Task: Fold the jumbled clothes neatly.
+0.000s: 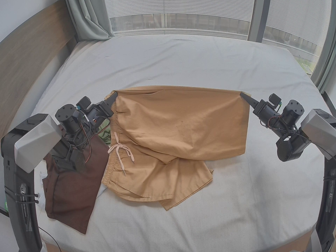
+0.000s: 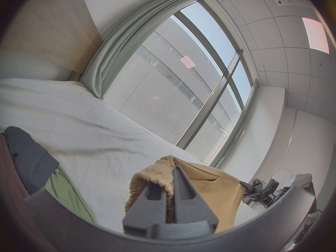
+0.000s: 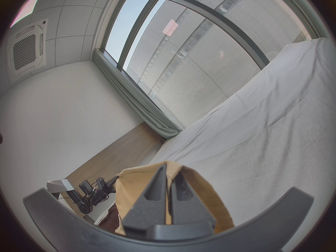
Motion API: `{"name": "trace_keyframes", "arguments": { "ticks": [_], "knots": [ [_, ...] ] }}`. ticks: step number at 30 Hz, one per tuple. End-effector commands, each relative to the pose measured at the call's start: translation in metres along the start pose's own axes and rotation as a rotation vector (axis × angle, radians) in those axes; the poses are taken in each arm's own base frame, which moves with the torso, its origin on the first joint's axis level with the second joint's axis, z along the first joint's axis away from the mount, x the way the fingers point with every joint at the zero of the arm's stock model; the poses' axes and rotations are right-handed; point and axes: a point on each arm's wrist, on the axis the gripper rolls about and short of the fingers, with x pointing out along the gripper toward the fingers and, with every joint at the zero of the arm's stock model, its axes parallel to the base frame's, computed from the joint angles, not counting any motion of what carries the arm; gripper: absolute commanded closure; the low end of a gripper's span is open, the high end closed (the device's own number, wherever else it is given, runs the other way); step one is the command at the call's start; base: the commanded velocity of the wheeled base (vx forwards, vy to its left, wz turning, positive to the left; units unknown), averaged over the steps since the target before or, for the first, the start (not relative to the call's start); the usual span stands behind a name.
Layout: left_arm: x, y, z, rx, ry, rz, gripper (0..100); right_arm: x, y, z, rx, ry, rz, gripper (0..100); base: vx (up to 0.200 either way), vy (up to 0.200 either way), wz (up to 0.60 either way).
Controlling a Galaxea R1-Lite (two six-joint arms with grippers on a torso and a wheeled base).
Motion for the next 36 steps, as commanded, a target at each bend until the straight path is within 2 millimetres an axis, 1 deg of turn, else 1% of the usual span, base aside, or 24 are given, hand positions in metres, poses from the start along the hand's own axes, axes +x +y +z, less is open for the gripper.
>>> {"name": "trace_keyframes", "arguments": {
  "ticks": [1, 7, 9, 15, 16, 19, 20, 22, 23, 26, 27, 30, 33, 34, 35, 36],
  "knots": [
    [0.006, 0.010, -0.009, -0.015, -0.003, 0.000, 100, 0.005, -0.013, -0.010, 0.005, 0.005, -0.002, 100, 0.000, 0.000, 0.00],
    [0.011, 0.019, -0.019, -0.026, -0.006, 0.000, 100, 0.009, -0.015, -0.005, -0.009, -0.011, 0.010, 100, 0.000, 0.000, 0.00],
    [0.013, 0.021, -0.021, -0.025, -0.009, -0.002, 100, 0.011, -0.017, -0.006, -0.009, -0.012, 0.011, 100, 0.000, 0.000, 0.00],
    [0.018, 0.023, -0.020, -0.024, -0.022, -0.010, 100, 0.017, -0.024, -0.007, -0.011, -0.016, 0.013, 100, 0.000, 0.000, 0.00],
    [0.019, 0.024, -0.020, -0.022, -0.026, -0.012, 0, 0.018, -0.024, -0.006, -0.011, -0.017, 0.012, 100, 0.000, 0.000, 0.00],
    [0.020, 0.028, -0.020, -0.018, -0.033, -0.011, 0, 0.022, -0.024, -0.001, -0.018, -0.035, 0.007, 100, 0.000, 0.000, 0.00],
    [0.021, 0.029, -0.019, -0.020, -0.032, -0.012, 0, 0.025, -0.026, -0.001, -0.018, -0.046, -0.003, 0, 0.000, 0.000, 0.00],
    [0.021, 0.029, -0.020, -0.030, -0.023, -0.007, 0, 0.026, -0.029, -0.002, -0.019, -0.054, -0.012, 0, 0.000, 0.000, 0.00],
    [0.021, 0.028, -0.023, -0.057, -0.011, -0.002, 0, 0.024, -0.035, -0.008, -0.009, -0.046, -0.026, 0, 0.000, 0.000, 0.00],
    [0.018, 0.030, -0.028, -0.091, 0.012, 0.017, 0, 0.017, -0.036, -0.016, 0.009, -0.025, -0.045, 0, 0.000, 0.000, 0.00],
    [0.015, 0.032, -0.031, -0.099, 0.030, 0.034, 0, 0.012, -0.035, -0.022, 0.023, -0.007, -0.059, 0, 0.000, 0.000, 0.00],
    [0.007, 0.033, -0.036, -0.113, 0.064, 0.057, 0, 0.003, -0.029, -0.026, 0.031, 0.004, -0.065, 0, 0.000, 0.000, 0.00],
    [0.000, 0.030, -0.032, -0.117, 0.082, 0.062, 0, -0.007, -0.021, -0.032, 0.042, 0.032, -0.086, 0, 0.000, 0.000, 0.00],
    [-0.002, 0.028, -0.030, -0.117, 0.083, 0.063, 0, -0.009, -0.016, -0.034, 0.040, 0.046, -0.089, 0, 0.000, 0.000, 0.00],
    [-0.002, 0.028, -0.030, -0.117, 0.083, 0.063, 0, -0.009, -0.016, -0.034, 0.040, 0.046, -0.089, 0, 0.000, 0.000, 0.00],
    [-0.006, 0.024, -0.026, -0.118, 0.085, 0.065, 0, -0.014, -0.012, -0.039, 0.036, 0.068, -0.099, 0, 0.000, 0.000, 0.00]
  ]
}}
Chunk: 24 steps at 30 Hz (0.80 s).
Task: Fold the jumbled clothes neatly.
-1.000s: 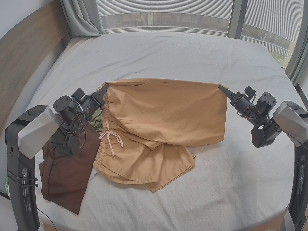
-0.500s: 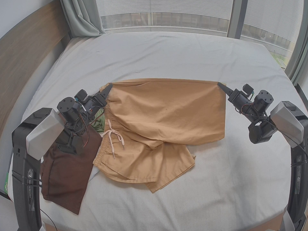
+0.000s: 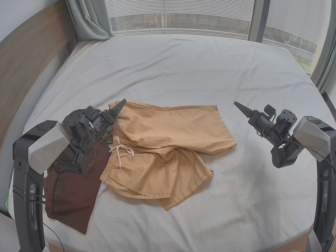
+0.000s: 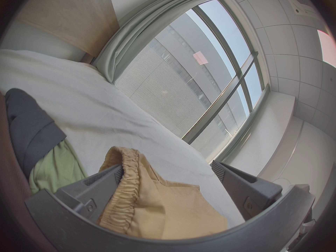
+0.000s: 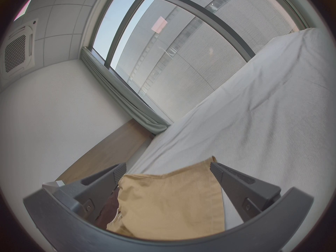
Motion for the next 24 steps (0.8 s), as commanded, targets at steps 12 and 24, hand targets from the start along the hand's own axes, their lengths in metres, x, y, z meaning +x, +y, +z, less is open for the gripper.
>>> {"name": "trace_keyframes", "arguments": {
  "ticks": [12, 24],
  "knots": [
    [-0.064, -0.045, 0.039, -0.008, 0.037, 0.042, 0, -0.050, 0.055, -0.008, -0.007, 0.131, -0.047, 0, 0.000, 0.000, 0.00],
    [-0.138, -0.083, 0.062, 0.018, 0.242, -0.104, 0, -0.079, 0.085, -0.046, 0.025, 0.290, -0.069, 0, 0.000, 0.000, 0.00]
  ]
}}
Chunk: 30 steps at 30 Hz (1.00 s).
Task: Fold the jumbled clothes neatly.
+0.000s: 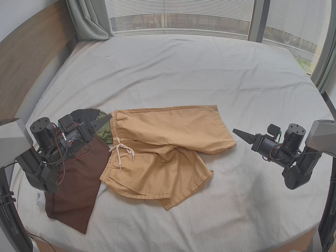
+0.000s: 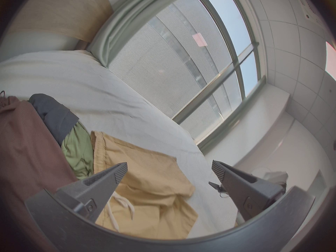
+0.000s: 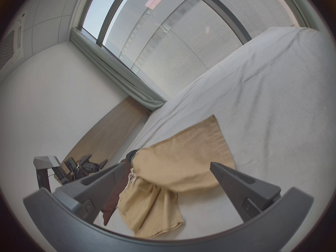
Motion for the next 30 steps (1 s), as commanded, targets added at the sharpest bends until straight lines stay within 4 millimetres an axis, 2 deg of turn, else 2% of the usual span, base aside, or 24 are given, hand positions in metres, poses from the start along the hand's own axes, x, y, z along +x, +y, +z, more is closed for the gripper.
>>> {"name": "trace_keyframes", "arguments": {
  "ticks": [1, 5, 9, 12, 21, 30],
  "knots": [
    [-0.034, -0.026, 0.010, 0.089, 0.026, -0.044, 0, -0.008, 0.020, -0.017, 0.007, 0.068, 0.014, 0, 0.000, 0.000, 0.00],
    [-0.036, -0.023, 0.001, 0.211, 0.051, -0.034, 0, -0.009, 0.021, -0.025, 0.012, 0.094, 0.011, 0, 0.000, 0.000, 0.00],
    [-0.036, -0.017, 0.001, 0.378, 0.050, -0.024, 0, -0.008, 0.020, -0.040, 0.037, 0.144, 0.005, 0, 0.000, 0.000, 0.00],
    [-0.037, -0.018, 0.001, 0.445, 0.050, -0.027, 0, -0.006, 0.023, -0.044, 0.040, 0.159, 0.015, 0, 0.000, 0.000, 0.00],
    [-0.039, -0.025, -0.004, 0.512, 0.065, -0.043, 0, -0.004, 0.026, -0.051, 0.052, 0.179, 0.020, 0, 0.000, 0.000, 0.00],
    [-0.037, -0.027, -0.005, 0.534, 0.067, -0.056, 0, 0.008, 0.021, -0.095, 0.122, 0.303, 0.011, 0, 0.000, 0.000, 0.00]
  ]
}}
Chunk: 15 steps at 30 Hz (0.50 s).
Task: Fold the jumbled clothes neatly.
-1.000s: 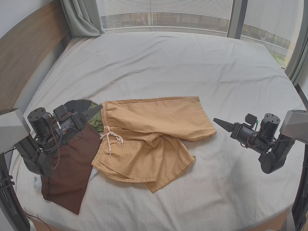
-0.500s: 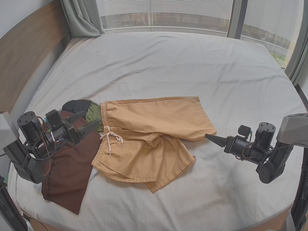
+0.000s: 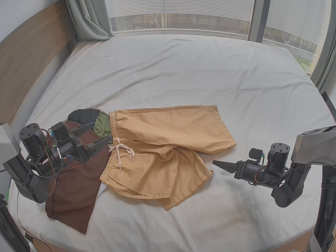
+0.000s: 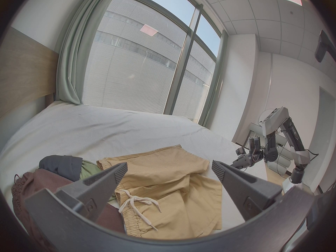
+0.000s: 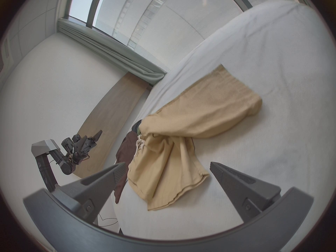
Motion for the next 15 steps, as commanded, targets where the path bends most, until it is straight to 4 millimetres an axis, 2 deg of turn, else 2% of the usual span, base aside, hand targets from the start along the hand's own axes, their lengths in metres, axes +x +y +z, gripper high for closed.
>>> {"name": "trace_keyframes", "arguments": {
  "ticks": [1, 15],
  "knots": [
    [0.001, 0.000, 0.000, 0.000, -0.001, -0.001, 0, 0.012, -0.007, -0.023, 0.049, 0.069, -0.007, 0, 0.000, 0.000, 0.00],
    [0.002, 0.003, -0.005, -0.011, 0.011, 0.000, 0, 0.028, -0.013, -0.036, 0.197, 0.083, -0.030, 0, 0.000, 0.000, 0.00]
  ]
}}
